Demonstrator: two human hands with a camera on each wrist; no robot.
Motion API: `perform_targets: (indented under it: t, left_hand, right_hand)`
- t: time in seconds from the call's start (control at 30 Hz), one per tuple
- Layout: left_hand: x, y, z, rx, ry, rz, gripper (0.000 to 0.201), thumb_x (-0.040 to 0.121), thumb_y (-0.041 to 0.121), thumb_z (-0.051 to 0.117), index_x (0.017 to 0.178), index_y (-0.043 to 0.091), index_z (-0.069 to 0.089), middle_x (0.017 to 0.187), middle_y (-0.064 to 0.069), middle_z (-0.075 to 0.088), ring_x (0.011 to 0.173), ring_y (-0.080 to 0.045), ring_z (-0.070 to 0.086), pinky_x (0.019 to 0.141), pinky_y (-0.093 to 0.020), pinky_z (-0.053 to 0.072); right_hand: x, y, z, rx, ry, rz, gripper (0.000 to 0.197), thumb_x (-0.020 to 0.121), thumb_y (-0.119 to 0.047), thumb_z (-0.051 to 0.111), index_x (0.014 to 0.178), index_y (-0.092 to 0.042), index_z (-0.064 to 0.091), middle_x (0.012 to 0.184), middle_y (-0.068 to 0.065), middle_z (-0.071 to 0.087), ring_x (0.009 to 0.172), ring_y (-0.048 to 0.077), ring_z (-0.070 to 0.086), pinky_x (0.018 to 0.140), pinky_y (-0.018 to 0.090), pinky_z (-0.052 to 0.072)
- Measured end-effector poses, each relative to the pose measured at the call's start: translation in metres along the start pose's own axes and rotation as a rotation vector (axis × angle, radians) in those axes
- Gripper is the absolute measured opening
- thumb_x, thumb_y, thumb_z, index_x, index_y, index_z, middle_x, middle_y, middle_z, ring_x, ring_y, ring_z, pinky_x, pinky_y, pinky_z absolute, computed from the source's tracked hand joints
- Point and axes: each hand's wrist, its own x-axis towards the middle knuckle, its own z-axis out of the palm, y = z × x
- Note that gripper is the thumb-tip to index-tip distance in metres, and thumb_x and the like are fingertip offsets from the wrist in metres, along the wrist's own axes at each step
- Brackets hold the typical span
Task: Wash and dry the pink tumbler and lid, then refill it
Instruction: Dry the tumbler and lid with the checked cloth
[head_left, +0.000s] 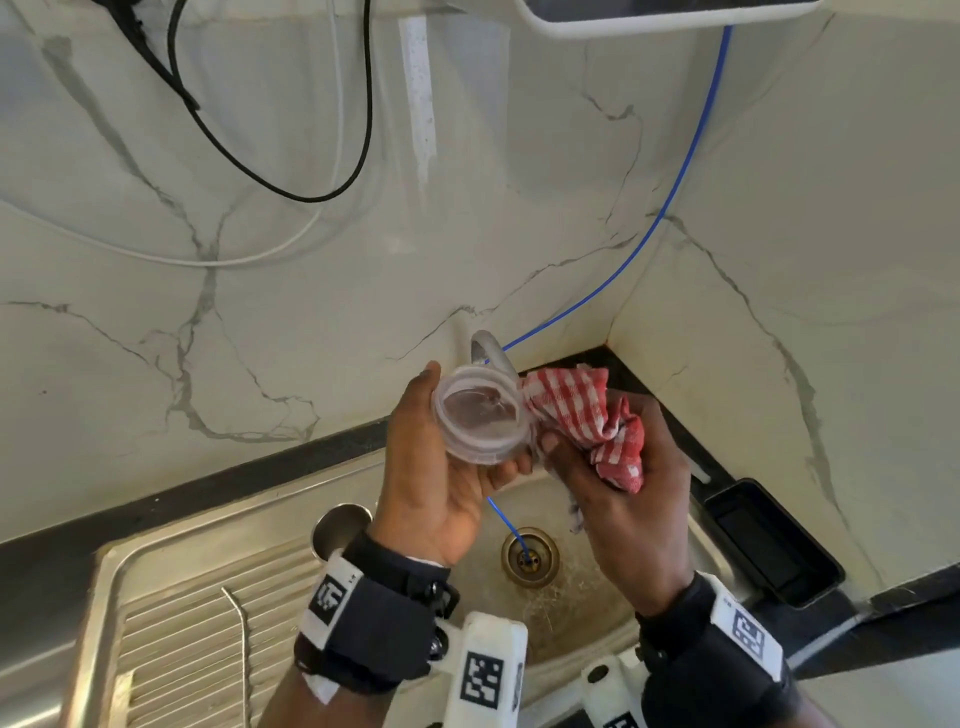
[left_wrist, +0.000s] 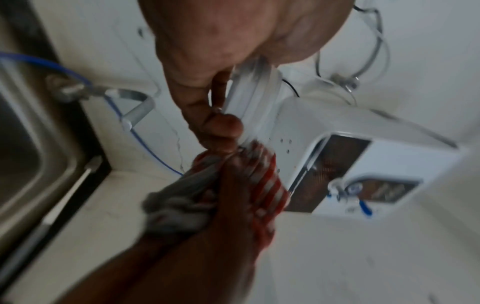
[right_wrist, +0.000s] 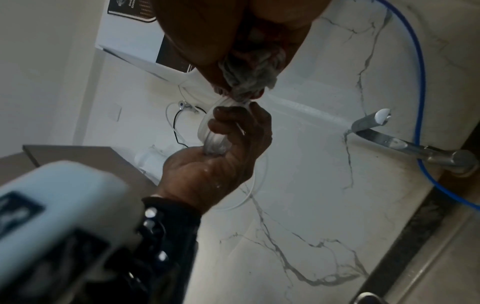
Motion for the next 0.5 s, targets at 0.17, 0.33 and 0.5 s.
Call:
perform_targets:
  t: [0.17, 0.33, 0.5]
  left_hand:
    - [0.007, 0.011, -0.015, -0.108, -0.087, -0.163, 0.052, 0.105, 0.050, 0.048, 0.115, 0.006, 0.074, 0.094, -0.015, 0.074, 0.070, -0.026, 0.069, 0.052, -0.028, 0.058]
    - [0.008, 0.016, -0.016, -0.138, -0.216, -0.224, 0.057, 0.104, 0.056, 0.051, 0.127, 0.008, 0.072, 0.103, -0.022, 0.071, 0.067, -0.034, 0.068, 0.051, -0.025, 0.058]
    - [0.011, 0.010, -0.009, -0.118, -0.239, -0.267, 0.063, 0.101, 0.060, 0.054, 0.111, 0.000, 0.068, 0.085, -0.021, 0.067, 0.057, -0.026, 0.066, 0.045, -0.021, 0.055]
  right_hand:
    - [0.002, 0.002, -0.007, -0.026, -0.072, -0.112, 0.038, 0.081, -0.015, 0.086, 0.112, -0.020, 0.064, 0.099, -0.009, 0.072, 0.089, 0.018, 0.072, 0.074, 0.038, 0.060]
    - [0.016, 0.004, -0.015, -0.018, -0.072, -0.254, 0.044, 0.080, -0.013, 0.084, 0.115, -0.026, 0.060, 0.104, -0.013, 0.071, 0.092, 0.015, 0.072, 0.079, 0.029, 0.056]
    - [0.018, 0.006, -0.016, -0.046, -0.155, -0.423, 0.051, 0.077, 0.002, 0.083, 0.117, -0.020, 0.060, 0.116, -0.003, 0.069, 0.104, 0.017, 0.071, 0.088, 0.029, 0.055]
